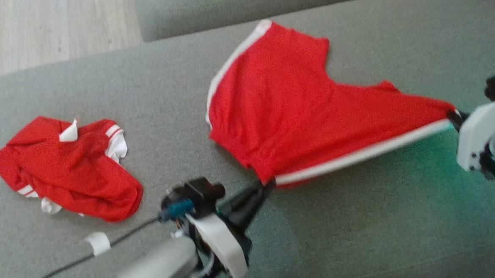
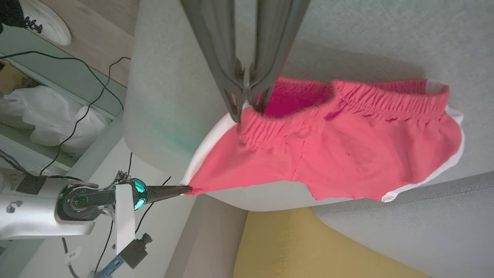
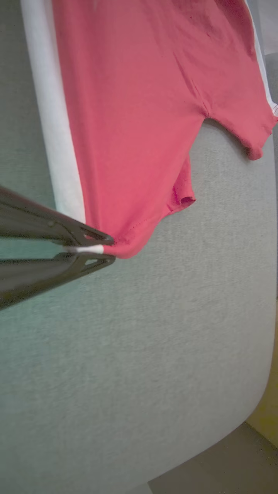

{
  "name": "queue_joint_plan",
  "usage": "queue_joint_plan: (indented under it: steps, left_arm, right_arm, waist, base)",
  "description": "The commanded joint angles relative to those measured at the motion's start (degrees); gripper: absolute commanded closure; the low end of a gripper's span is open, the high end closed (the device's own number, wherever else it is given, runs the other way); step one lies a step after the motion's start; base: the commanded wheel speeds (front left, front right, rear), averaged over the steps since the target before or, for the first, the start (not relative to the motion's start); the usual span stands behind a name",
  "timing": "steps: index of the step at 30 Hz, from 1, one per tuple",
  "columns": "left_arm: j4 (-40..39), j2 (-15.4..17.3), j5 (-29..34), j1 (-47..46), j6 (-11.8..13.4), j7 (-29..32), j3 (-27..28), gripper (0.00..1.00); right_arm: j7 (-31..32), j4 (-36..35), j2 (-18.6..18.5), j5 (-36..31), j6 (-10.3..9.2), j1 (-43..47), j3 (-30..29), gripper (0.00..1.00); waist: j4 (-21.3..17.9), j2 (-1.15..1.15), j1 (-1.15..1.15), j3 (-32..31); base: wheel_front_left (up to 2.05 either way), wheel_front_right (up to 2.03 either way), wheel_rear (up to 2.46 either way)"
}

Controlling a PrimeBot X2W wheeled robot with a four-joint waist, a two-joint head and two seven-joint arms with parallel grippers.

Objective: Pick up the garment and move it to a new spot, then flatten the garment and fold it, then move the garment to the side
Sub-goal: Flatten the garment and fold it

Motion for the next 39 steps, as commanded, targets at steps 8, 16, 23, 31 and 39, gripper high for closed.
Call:
queue_joint_plan:
  steps: [8,16,23,31,39]
  left_arm:
    - [-6.84,0.76,-1.69,4.15,2.59,1.19,-0.44,1.0]
    - [-9.12,0.52,-1.54,4.14,5.23,-1.03,1.71,1.0]
    - [-8.05,0.22,-0.43,-0.24,6.59,-2.77,5.18,1.0]
    - [-4.67,-1.25,0.24,-5.3,6.65,-3.69,7.97,1.0]
    - [-0.74,-3.73,1.37,-9.39,5.03,-3.49,7.52,1.0]
  right_arm:
    - [6.71,-10.48,-8.25,2.15,-0.05,9.17,-3.22,1.0]
    - [7.03,-22.25,-6.51,1.08,-0.05,13.07,-12.78,1.0]
    - [5.05,-29.78,-0.94,-5.64,-0.05,9.06,-18.33,1.0]
    - [2.59,-27.87,2.05,-13.06,-0.05,0.11,-17.18,1.0]
    - [-0.85,-17.92,4.51,-17.83,-0.05,-10.2,-13.59,1.0]
  waist:
    - [-0.63,0.0,0.01,-4.44]
    - [0.14,0.0,0.01,-3.11]
    - [2.64,0.0,0.01,1.38]
    - [6.82,0.0,0.01,7.53]
    - [11.1,0.0,0.01,12.8]
  base:
    - [0.0,0.0,0.0]
    - [0.0,0.0,0.0]
    - [0.0,0.0,0.0]
    - [0.0,0.0,0.0]
    - [0.0,0.0,0.0]
